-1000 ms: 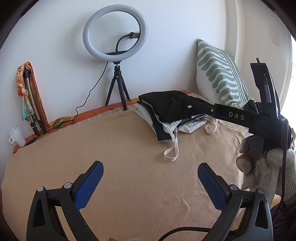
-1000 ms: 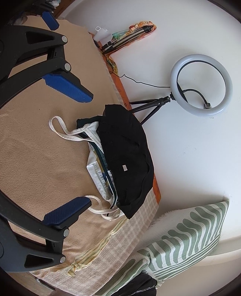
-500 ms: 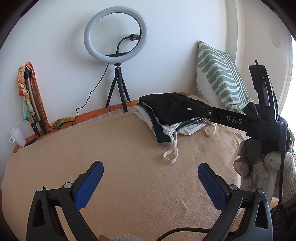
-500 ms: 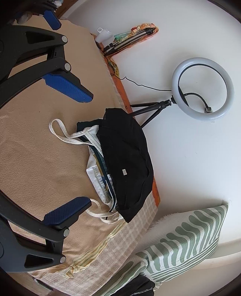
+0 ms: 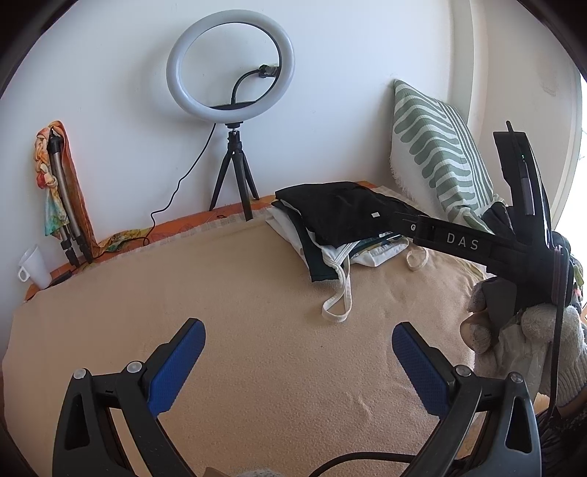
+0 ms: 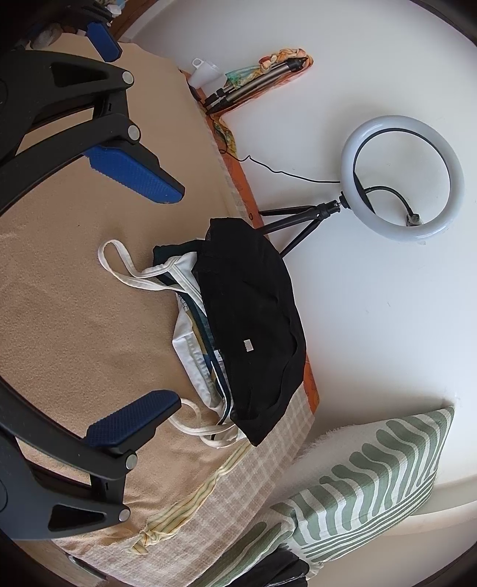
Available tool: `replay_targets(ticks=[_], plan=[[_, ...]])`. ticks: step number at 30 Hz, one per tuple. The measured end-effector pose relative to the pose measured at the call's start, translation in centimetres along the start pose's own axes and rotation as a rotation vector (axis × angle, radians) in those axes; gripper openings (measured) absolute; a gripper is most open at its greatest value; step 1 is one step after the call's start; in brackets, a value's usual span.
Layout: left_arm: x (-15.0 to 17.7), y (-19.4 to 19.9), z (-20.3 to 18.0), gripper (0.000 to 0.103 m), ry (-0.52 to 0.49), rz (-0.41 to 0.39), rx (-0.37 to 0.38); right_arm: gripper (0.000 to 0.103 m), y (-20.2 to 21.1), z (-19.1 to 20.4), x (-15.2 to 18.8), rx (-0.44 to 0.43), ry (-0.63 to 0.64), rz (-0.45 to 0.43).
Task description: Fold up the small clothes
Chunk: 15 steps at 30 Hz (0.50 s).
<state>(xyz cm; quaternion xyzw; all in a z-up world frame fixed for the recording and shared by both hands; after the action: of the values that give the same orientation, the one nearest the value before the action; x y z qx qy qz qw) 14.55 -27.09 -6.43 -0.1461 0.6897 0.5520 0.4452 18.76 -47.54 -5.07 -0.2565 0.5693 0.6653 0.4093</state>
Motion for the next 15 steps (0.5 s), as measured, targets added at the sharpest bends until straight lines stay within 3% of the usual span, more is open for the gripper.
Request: replay_targets(ticks=[15], plan=[[0.25, -0.09, -0.21, 0.103, -0.011, -0.009, -0.025, 0.103, 0.03, -0.05, 0.15, -0.004, -0.002, 0.007]])
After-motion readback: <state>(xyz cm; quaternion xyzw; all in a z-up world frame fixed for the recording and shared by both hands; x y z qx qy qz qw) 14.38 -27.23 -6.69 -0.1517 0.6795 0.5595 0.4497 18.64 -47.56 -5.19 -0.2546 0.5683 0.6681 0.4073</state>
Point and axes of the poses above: each gripper's, at about its wrist camera, not at the fingertips, and y roughly against the way its jaws point, z to its left, x to its underside, the point moved 7 cm from there along -y, roughly the way its jaws point, and after that the axes turned 5 degrees about -x, right-handed, at the moved point
